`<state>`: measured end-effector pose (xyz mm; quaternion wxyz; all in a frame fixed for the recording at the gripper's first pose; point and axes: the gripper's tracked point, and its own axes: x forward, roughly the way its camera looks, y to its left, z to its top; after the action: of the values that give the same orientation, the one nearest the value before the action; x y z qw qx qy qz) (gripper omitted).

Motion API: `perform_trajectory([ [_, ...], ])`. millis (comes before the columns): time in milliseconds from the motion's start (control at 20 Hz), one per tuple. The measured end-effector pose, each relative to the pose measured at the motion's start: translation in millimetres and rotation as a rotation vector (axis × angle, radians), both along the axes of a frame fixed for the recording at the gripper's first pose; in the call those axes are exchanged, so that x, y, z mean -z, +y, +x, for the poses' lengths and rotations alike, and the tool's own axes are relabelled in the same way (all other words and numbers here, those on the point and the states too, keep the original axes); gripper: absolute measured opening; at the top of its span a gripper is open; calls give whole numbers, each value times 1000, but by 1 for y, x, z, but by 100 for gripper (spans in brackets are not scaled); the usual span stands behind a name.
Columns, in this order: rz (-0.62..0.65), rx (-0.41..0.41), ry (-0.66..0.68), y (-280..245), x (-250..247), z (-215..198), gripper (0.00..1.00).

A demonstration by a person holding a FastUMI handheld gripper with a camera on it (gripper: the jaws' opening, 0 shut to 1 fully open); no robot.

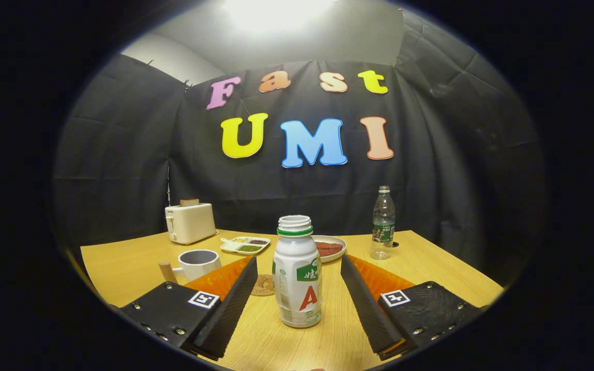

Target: Take the bottle from table, then pour the juice into the cup, finally place the bottle on the coaster

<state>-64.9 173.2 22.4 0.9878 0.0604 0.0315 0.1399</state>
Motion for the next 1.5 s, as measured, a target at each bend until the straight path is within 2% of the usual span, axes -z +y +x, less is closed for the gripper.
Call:
perform_trajectory([
  [600,-59,45,98,20,45,50,98],
  [700,-61,45,117,23,52,56,95],
  [800,-59,54,124,23,53,57,79],
  [1050,-78,53,125,24,52,59,74],
  [1100,-89,54,125,25,52,58,69],
  [1250,-135,62,112,28,48,60,69],
  [1500,-311,113,48,24,31,65,69],
])
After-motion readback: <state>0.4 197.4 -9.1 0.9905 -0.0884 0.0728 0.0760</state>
